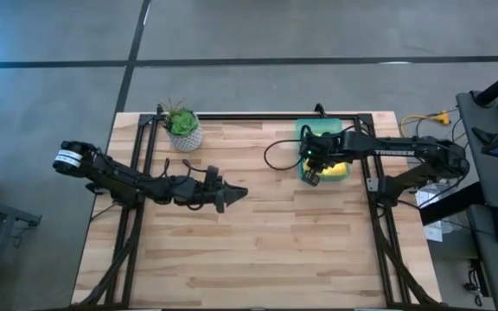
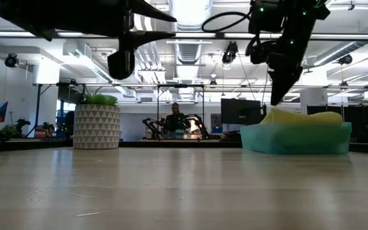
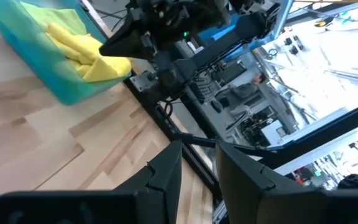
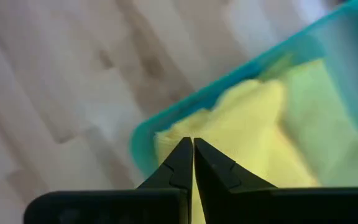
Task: Fold microfiber towels
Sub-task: Put the yellow towel on top of the towels in the container
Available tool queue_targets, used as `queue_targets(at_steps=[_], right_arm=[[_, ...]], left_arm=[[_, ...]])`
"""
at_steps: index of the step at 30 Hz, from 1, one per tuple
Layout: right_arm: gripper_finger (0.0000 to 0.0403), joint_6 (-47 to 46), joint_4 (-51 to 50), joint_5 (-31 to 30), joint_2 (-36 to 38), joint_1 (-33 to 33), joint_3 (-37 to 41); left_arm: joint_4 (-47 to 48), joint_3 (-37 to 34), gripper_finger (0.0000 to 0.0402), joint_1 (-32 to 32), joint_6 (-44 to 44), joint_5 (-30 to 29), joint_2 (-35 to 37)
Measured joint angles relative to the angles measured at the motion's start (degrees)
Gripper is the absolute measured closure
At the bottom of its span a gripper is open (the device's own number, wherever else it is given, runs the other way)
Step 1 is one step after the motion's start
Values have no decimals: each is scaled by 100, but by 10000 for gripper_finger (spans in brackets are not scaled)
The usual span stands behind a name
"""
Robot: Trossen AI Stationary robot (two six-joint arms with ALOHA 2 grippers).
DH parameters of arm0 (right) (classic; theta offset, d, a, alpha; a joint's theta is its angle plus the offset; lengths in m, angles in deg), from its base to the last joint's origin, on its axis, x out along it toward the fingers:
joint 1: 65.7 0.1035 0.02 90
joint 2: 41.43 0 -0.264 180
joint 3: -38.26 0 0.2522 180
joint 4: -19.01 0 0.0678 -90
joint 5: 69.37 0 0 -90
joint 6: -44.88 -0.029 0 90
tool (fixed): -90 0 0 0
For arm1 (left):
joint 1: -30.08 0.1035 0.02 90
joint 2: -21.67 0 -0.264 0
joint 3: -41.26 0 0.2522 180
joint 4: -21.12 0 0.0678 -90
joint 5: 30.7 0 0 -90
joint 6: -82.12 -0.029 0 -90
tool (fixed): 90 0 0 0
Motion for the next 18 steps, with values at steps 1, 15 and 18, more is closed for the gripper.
queue_targets(at_steps=[1, 15, 18], right_arm=[[394, -16, 87, 161, 6, -9, 44], [394, -674, 456, 1209, -329, 49, 257], [394, -1114, 407, 981, 325, 46, 243]], left_arm=[[41, -2, 318, 0, 0, -2, 0], [338, 67, 318, 615, -43, 1232, 2], [676, 344, 318, 950, -593, 1693, 4]])
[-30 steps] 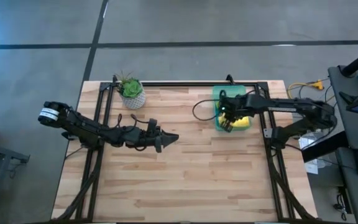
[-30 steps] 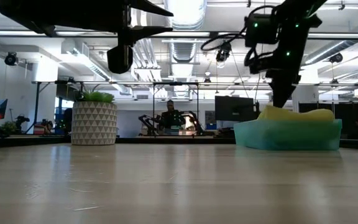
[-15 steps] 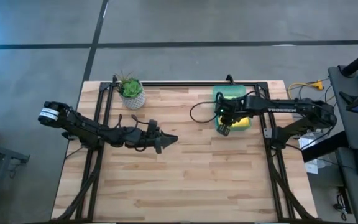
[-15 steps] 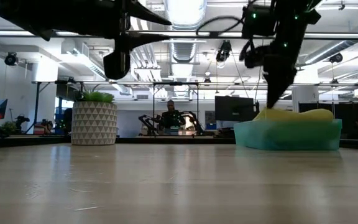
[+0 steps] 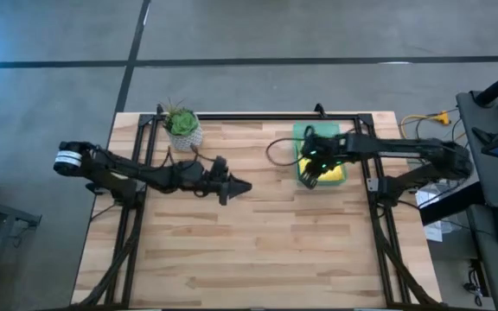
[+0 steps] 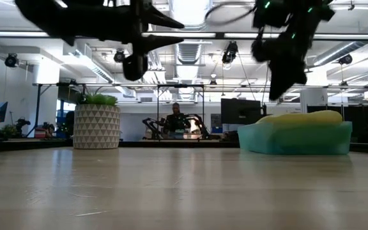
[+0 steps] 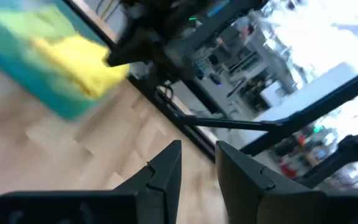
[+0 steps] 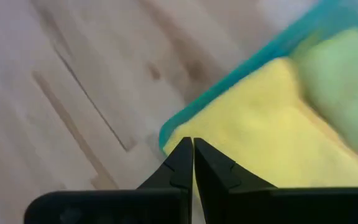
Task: Fold microfiber towels
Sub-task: Put the yellow towel on top of the towels in the container, then return to Home Position
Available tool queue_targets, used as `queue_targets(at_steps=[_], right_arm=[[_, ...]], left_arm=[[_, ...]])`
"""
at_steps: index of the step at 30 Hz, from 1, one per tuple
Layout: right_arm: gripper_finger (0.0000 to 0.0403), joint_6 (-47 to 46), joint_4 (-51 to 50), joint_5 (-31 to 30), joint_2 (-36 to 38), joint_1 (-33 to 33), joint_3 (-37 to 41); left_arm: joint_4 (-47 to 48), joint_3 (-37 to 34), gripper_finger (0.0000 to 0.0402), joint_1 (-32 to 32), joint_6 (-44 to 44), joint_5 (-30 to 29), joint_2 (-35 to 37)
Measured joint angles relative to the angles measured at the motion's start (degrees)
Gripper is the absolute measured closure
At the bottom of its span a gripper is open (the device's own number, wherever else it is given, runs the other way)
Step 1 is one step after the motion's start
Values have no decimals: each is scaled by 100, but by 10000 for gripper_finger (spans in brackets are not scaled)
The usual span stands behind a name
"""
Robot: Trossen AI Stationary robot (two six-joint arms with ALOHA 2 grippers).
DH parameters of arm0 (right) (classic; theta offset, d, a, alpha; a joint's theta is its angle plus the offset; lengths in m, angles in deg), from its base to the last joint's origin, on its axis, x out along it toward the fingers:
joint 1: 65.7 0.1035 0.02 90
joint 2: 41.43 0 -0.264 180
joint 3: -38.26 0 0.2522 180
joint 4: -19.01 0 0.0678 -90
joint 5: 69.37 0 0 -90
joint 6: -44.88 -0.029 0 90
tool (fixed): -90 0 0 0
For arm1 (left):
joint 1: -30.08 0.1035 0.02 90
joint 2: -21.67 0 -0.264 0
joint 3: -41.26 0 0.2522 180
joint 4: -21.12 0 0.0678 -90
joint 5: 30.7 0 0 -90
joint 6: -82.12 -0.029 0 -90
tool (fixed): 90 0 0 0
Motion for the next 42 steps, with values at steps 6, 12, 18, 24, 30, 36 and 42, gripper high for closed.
queue_targets(at_steps=[6, 12, 18, 24, 30, 36, 42], right_arm=[[394, -1912, -343, -648, 1684, 11, 585], [394, -3957, -351, -821, 2876, 76, 1732], [394, -4783, -117, -1265, 3379, 76, 2379], [394, -4794, 18, -1287, 3437, 59, 2606], [394, -4759, -284, -1175, 3265, 59, 2635], [394, -4556, -209, -1402, 3290, 59, 2277], [394, -4182, 284, -1165, 3127, 60, 2210]], left_arm=[[543, 1423, 318, 912, -664, 1619, -1055], [1377, 4307, 318, 1232, -874, 2960, -3518], [3890, 6894, 329, 1336, -1500, 2771, -5216], [4825, 7979, 382, 1341, -1775, 2310, -5993], [5445, 8008, 399, 1339, -1763, 2163, -6085], [5573, 7984, 401, 1369, -2018, 1830, -5788], [5491, 7977, 401, 1423, -2120, 1495, -5402]])
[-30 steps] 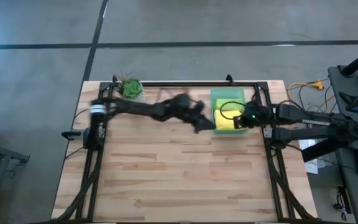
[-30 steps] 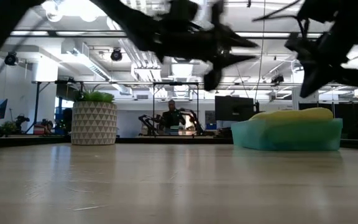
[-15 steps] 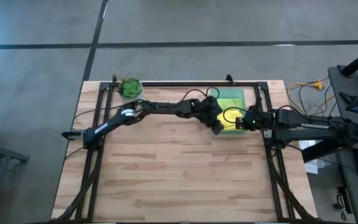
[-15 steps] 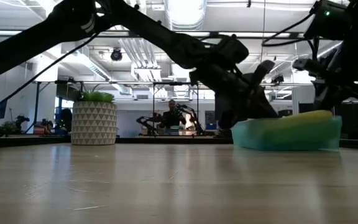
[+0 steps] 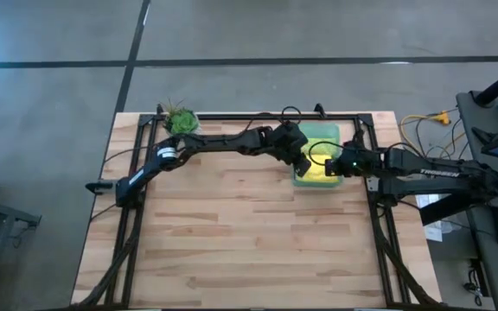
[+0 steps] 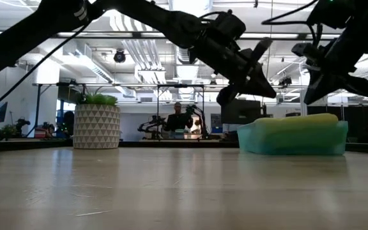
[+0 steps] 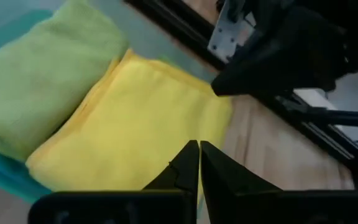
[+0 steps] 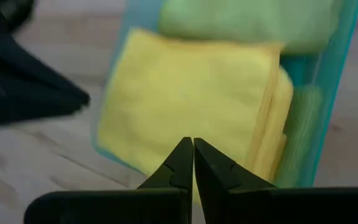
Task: Fold microfiber towels
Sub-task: Return to Home Position
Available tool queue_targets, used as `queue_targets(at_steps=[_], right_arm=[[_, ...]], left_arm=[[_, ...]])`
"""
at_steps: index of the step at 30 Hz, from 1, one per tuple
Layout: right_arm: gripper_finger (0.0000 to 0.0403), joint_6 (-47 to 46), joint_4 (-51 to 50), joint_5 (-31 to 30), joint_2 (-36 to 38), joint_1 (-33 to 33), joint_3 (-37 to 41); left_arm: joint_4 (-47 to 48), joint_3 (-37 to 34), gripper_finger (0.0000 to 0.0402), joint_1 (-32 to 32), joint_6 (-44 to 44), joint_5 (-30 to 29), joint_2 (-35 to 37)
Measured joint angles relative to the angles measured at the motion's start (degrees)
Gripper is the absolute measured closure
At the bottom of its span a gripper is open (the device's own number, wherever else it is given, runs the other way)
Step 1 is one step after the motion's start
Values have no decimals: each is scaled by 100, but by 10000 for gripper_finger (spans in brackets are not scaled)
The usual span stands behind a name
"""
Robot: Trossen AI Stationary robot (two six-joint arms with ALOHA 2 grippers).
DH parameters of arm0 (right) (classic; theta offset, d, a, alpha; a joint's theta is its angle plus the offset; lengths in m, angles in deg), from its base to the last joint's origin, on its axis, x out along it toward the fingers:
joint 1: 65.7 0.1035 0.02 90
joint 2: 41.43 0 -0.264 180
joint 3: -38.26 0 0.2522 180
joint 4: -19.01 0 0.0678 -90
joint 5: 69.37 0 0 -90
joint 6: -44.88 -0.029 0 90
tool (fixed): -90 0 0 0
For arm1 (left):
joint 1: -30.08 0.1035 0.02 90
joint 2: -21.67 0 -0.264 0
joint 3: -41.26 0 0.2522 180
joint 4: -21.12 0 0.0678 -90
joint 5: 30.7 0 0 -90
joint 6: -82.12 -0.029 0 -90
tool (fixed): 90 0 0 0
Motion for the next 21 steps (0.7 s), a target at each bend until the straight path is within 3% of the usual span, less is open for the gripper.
queue_targets(at_steps=[5, 10, 14, 17, 21], right_arm=[[394, 159, -49, 329, -454, 1, 95], [394, 408, -77, 149, -596, 3, 1], [394, 1676, 404, 61, -43, 64, -396], [394, 2478, 998, 338, 586, 195, -457], [394, 2275, 2394, 733, 1420, 399, 72]], left_arm=[[121, -46, 401, 74, -96, -29, 27], [625, -105, 401, 147, -203, -40, 174], [706, -519, 402, 162, -384, -88, 769], [530, -1101, 402, 108, -674, -98, 1536], [-321, -2440, 402, -66, -879, -218, 2739]])
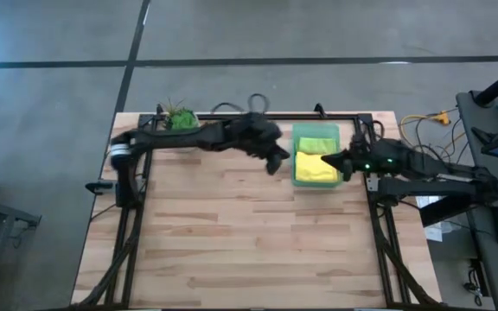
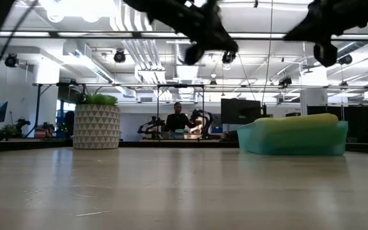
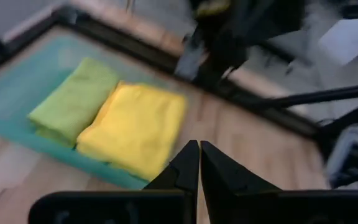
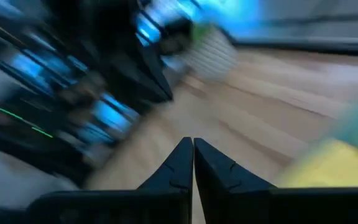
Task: Fold microfiber towels
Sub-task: Return to Home Position
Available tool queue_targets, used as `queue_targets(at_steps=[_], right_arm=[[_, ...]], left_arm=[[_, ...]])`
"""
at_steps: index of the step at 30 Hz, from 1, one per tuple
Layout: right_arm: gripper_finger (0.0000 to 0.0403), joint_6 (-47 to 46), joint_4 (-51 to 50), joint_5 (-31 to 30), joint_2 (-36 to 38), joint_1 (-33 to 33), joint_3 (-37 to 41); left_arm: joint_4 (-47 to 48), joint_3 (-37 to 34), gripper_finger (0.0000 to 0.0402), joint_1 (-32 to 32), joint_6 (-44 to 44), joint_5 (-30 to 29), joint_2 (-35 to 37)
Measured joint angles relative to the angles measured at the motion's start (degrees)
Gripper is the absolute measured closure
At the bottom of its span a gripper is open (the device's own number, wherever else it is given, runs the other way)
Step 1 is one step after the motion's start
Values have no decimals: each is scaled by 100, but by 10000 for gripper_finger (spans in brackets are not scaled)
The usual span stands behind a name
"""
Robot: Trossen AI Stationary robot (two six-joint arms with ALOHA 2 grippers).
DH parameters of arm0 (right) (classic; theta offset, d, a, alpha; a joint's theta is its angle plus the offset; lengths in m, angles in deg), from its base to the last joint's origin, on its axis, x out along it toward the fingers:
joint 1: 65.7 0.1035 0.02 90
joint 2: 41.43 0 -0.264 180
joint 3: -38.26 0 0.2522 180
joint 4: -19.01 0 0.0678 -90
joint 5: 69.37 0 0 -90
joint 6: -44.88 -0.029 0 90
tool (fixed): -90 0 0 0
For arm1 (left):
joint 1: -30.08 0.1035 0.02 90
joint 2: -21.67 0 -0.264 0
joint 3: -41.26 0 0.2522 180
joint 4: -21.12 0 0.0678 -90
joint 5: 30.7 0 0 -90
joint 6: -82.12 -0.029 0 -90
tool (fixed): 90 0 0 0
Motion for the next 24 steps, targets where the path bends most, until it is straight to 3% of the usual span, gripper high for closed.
queue_targets(at_steps=[5, 9, 13, 16, 19, 24], right_arm=[[394, -446, 3319, 65, 59, 291, 1139], [394, 738, 5337, 277, -582, 327, 1531], [394, 1144, 5576, 464, -823, -123, 1400], [394, 995, 5570, 1347, -699, -803, 1295], [394, 648, 5610, 2048, -247, -1529, 1312], [394, -98, 5526, 2348, 988, -2191, 1746]], left_arm=[[-2719, -2162, 402, -379, -5, -63, 1380], [-4752, -3473, 401, -629, -62, -160, 1828], [-5426, -4225, 402, -415, 341, -480, 2172], [-5560, -4631, 401, -89, 764, -688, 2717], [-5589, -5066, 401, 40, 654, -959, 3438], [-5682, -6059, 401, 27, 484, -1729, 5034]])
